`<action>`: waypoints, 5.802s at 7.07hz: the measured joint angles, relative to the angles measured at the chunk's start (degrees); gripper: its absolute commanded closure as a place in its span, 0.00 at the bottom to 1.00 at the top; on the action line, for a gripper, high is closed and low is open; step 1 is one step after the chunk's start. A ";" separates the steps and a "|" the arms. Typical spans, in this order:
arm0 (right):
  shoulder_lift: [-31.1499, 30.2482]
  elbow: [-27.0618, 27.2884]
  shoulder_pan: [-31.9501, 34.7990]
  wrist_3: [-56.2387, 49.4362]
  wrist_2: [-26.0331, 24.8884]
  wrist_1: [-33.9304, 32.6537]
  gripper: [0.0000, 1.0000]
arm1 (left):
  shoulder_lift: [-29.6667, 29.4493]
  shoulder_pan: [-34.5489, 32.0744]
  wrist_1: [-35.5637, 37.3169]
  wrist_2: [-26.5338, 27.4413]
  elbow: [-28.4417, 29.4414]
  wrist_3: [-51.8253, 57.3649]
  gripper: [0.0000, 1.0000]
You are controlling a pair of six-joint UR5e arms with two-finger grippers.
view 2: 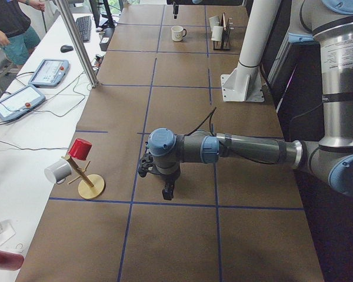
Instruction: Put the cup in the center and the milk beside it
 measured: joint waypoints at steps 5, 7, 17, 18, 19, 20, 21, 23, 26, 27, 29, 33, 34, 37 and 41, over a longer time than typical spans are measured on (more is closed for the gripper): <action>-0.20 -6.51 -8.71 7.07 -5.96 10.15 0.59 | 0.11 0.00 0.00 -0.07 -0.14 0.00 0.00; 0.11 -7.38 -9.83 7.89 -6.48 10.48 0.90 | 0.11 0.00 0.00 -0.05 -0.13 0.00 0.00; 41.25 -9.79 -21.77 30.83 -9.63 -24.75 1.00 | 0.03 0.06 -0.14 -0.07 -0.86 0.00 0.00; 47.90 -14.76 -24.69 36.44 -11.96 -25.26 1.00 | 0.03 0.07 -0.17 -0.07 -0.88 0.00 0.00; 52.03 -18.19 -27.19 40.29 -13.91 -25.28 1.00 | 0.03 0.08 -0.15 -0.07 -0.87 0.00 0.00; 53.98 -19.95 -29.51 42.76 -15.88 -25.20 1.00 | 0.03 0.08 -0.12 -0.07 -0.85 0.00 0.00; 54.85 -20.72 -31.10 44.72 -17.39 -25.14 1.00 | 0.03 0.09 -0.10 -0.07 -0.85 0.00 0.00; 56.01 -22.13 -32.67 47.17 -18.66 -25.08 0.76 | 0.03 0.09 -0.09 -0.07 -0.84 0.00 0.00; 56.13 -23.19 -33.25 47.90 -18.89 -23.74 0.00 | 0.03 0.09 -0.05 -0.07 -0.86 0.00 0.00; 56.09 -22.95 -32.87 47.70 -18.72 -23.69 0.00 | 0.03 0.09 -0.02 -0.07 -0.89 0.00 0.00; 55.80 -18.53 -28.90 45.38 -16.00 -27.81 0.00 | 0.05 0.07 -0.04 -0.05 -1.07 0.02 0.00; 41.09 1.92 -11.50 16.36 -5.09 -44.23 0.00 | -2.06 0.08 -0.61 0.41 -1.05 -0.38 0.00; 35.45 4.61 -6.98 7.56 -2.97 -44.86 0.00 | -3.13 0.09 -1.06 0.38 -0.98 -0.36 0.00; 19.55 6.43 6.88 -21.13 1.75 -44.76 0.00 | -6.69 0.11 -2.75 0.11 1.02 -0.22 0.00; -1.16 5.36 18.79 -40.36 4.27 -36.94 0.00 | -7.94 0.13 -4.13 -0.05 -0.42 -0.37 0.00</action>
